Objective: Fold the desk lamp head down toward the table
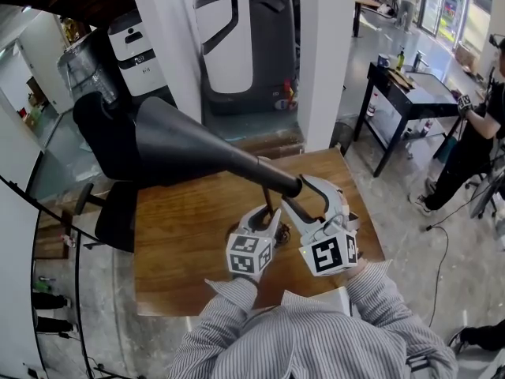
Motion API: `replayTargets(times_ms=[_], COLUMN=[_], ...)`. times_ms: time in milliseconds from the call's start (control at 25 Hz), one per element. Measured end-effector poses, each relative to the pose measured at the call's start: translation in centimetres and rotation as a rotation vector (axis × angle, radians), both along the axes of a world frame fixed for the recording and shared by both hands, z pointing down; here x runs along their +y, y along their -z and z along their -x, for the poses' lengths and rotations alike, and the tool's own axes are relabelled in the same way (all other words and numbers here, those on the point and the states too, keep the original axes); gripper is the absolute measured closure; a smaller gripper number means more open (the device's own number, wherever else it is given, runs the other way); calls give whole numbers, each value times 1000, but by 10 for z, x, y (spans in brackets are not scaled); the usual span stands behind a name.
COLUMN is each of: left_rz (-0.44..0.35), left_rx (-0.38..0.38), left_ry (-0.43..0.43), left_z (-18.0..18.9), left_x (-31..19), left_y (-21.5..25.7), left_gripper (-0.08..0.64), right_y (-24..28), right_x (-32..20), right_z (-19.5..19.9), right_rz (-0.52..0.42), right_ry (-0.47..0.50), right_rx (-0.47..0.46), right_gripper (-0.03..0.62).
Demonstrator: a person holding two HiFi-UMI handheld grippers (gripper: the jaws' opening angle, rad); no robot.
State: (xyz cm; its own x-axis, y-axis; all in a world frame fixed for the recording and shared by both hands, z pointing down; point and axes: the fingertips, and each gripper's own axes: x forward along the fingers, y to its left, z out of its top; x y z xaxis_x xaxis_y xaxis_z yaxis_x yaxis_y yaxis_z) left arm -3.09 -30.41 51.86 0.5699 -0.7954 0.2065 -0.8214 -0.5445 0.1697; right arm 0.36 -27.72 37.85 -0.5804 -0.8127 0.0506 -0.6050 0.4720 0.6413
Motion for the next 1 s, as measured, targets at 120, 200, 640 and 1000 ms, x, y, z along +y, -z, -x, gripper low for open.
replayTargets(times_ms=[120, 200, 640, 1000], left_rz=[-17, -20, -25, -31], left_rx=[-9, -13, -42, -35], left_ry=[13, 19, 4, -2], left_z=[-2, -2, -3, -4], left_x=[-1, -1, 1, -3], left_y=[2, 1, 0, 0], left_gripper=[494, 495, 502, 502], right_y=[4, 3, 2, 5], right_x=[-1, 0, 0, -5], right_z=[-1, 0, 2, -3], right_rz=[-7, -18, -50, -40], right_ry=[-4, -6, -23, -8], right_rx=[-20, -9, 25, 90], right_gripper=[373, 384, 399, 400])
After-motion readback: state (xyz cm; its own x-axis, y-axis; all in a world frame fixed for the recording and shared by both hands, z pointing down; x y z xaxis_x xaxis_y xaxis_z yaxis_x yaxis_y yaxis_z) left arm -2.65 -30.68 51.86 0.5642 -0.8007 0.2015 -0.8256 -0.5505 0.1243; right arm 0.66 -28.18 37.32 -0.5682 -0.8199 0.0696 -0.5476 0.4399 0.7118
